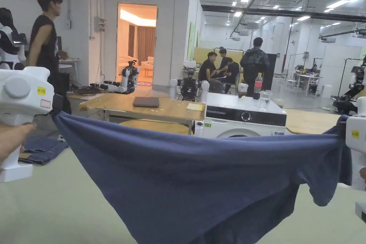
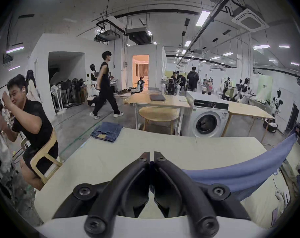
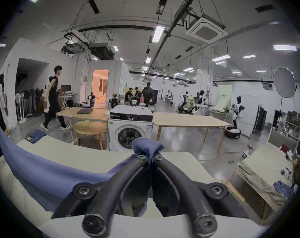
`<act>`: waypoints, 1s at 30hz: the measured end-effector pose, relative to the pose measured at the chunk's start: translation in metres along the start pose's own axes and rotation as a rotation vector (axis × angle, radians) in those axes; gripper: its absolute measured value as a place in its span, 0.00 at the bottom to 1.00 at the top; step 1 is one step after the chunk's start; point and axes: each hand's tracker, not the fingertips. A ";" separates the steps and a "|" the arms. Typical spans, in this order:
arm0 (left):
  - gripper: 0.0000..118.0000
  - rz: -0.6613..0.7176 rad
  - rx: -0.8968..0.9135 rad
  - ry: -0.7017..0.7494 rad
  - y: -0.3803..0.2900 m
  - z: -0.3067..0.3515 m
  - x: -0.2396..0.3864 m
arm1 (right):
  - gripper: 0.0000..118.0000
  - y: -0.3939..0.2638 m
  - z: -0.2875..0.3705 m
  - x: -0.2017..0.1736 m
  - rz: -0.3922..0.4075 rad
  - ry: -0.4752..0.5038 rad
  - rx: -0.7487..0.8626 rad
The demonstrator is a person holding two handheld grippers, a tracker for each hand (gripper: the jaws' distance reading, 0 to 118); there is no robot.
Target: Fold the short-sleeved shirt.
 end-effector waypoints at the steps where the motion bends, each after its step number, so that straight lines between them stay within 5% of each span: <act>1: 0.00 0.010 -0.009 -0.003 0.003 -0.002 0.002 | 0.01 0.004 -0.002 -0.001 -0.001 -0.002 0.010; 10: 0.00 -0.018 -0.041 -0.018 -0.035 -0.016 0.014 | 0.01 -0.031 -0.007 -0.009 0.033 -0.012 -0.024; 30: 0.00 -0.025 -0.224 -0.108 -0.289 0.087 0.013 | 0.01 -0.262 0.113 0.030 0.077 -0.008 -0.271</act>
